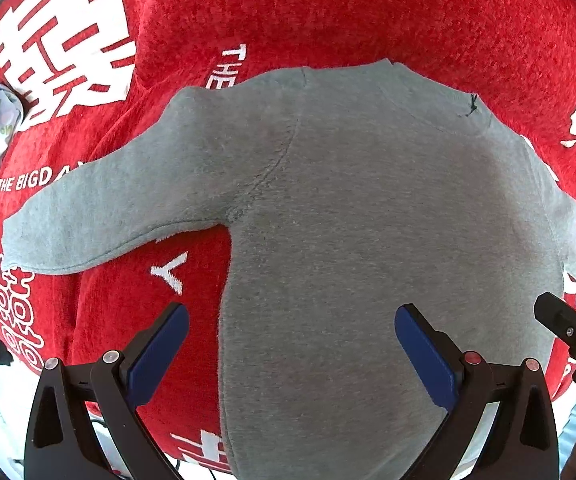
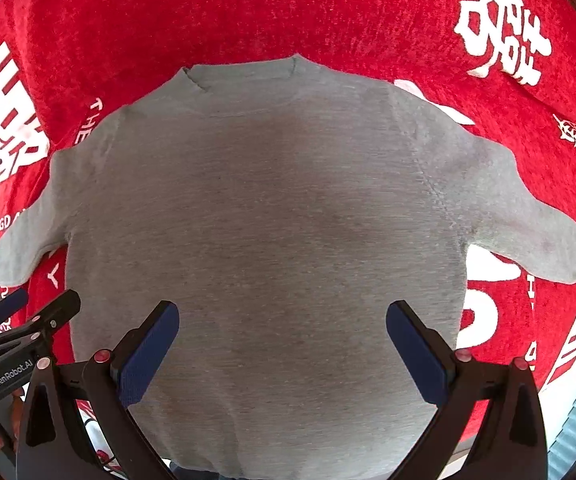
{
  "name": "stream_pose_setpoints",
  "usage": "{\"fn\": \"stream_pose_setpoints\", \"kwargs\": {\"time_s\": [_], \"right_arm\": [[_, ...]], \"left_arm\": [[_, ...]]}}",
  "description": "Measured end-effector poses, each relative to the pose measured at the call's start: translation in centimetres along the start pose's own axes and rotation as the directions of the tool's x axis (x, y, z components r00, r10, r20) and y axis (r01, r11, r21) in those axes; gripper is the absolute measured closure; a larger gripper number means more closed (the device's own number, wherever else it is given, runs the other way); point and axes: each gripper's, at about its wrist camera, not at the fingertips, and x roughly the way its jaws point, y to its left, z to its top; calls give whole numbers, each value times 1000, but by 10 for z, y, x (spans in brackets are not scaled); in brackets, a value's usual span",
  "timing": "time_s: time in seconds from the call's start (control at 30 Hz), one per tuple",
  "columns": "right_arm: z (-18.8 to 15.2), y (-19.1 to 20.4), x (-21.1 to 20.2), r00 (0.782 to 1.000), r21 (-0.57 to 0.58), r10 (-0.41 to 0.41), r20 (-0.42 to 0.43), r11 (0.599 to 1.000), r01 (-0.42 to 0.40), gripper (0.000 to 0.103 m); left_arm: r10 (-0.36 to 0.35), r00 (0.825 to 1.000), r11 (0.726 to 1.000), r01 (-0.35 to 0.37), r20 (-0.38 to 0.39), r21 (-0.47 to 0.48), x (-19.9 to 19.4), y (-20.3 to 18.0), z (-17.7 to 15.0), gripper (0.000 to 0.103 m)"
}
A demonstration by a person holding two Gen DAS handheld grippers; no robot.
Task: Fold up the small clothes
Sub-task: 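Grasp the sleeve cuff with the left gripper and fold it across the body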
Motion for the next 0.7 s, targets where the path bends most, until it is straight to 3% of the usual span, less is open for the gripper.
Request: {"fn": "stream_pose_setpoints", "kwargs": {"time_s": [0.27,0.5,0.7], "right_arm": [[-4,32,8,1000,-50,8,-17,999,-9,0],[-10,69,20,999,-110,22,-47,994,-28,0],[-18,98,25,996,-175,42,-73,983,-55,0]], "left_arm": [[-50,999,997,50,4,-56,5,32,-5,0],[-75,997,985,77,16,-155,15,82,-10,0],[-123,990,964,137,72,-229,26,137,-19,0]]}}
